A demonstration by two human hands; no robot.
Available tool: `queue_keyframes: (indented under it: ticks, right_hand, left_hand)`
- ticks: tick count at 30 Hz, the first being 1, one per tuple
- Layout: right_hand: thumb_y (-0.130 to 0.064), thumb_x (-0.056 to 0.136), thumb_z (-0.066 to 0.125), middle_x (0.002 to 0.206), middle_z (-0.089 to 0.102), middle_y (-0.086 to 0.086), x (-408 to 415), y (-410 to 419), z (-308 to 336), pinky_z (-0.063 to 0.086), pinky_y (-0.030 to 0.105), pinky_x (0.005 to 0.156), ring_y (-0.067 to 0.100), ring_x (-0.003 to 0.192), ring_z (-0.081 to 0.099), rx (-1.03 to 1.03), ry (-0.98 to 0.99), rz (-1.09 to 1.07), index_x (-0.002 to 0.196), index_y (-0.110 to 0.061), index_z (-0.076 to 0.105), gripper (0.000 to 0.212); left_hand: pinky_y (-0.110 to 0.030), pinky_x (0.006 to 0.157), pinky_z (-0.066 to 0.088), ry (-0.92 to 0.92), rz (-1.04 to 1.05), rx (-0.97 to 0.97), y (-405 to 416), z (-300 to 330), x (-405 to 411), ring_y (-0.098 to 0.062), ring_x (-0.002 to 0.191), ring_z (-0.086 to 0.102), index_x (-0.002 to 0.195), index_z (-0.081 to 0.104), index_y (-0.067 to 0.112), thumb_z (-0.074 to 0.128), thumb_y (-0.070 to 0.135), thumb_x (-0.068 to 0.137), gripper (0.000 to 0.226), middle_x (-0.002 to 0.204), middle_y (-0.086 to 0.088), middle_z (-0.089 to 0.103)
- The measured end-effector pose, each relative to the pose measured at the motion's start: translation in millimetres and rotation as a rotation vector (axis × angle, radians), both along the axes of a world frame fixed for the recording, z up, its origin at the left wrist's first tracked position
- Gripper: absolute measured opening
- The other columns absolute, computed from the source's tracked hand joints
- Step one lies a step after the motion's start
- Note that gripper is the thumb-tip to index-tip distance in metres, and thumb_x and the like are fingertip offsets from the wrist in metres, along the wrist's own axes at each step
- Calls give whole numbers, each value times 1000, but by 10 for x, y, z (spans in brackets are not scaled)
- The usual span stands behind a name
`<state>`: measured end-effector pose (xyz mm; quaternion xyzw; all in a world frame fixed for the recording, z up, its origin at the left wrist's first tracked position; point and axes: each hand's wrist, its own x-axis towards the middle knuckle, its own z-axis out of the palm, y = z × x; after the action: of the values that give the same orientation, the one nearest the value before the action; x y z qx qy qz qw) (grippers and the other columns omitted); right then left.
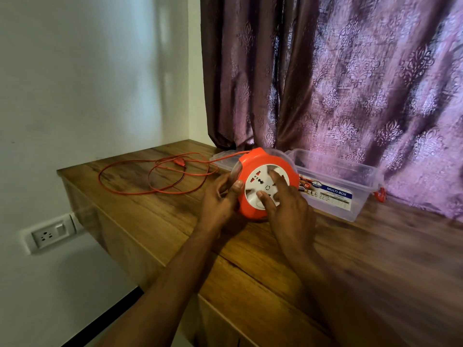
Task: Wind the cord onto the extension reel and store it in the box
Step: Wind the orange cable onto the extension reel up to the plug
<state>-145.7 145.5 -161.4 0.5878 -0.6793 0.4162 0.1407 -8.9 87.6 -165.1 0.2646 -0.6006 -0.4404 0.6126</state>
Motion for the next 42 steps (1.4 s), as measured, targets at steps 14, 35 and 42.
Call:
queue_keyframes:
  ticks: [14, 35, 42]
  right_hand:
    - [-17, 91, 57, 140, 36, 6, 47, -7, -23, 57, 45, 62, 33, 101, 61, -47, 225, 53, 139, -39, 29, 61]
    - [-49, 94, 48, 130, 51, 7, 5, 13, 0, 52, 39, 71, 30, 102, 61, 51, 181, -4, 149, -40, 20, 62]
    - [-54, 88, 56, 102, 72, 7, 31, -8, -3, 48, 38, 74, 33, 95, 64, 30, -55, -12, 146, -31, 31, 67]
  left_hand:
    - [-44, 82, 58, 20, 32, 18, -19, 14, 23, -24, 105, 70, 99, 66, 35, 63, 32, 89, 10, 104, 3, 73]
    - [-42, 89, 57, -33, 41, -40, 11, 27, 0, -5, 100, 68, 106, 65, 32, 65, 23, 91, 18, 103, 10, 72]
    - [-42, 91, 55, -18, 41, -46, 2, 11, -10, -16, 105, 69, 111, 66, 26, 65, 33, 84, 29, 110, -3, 73]
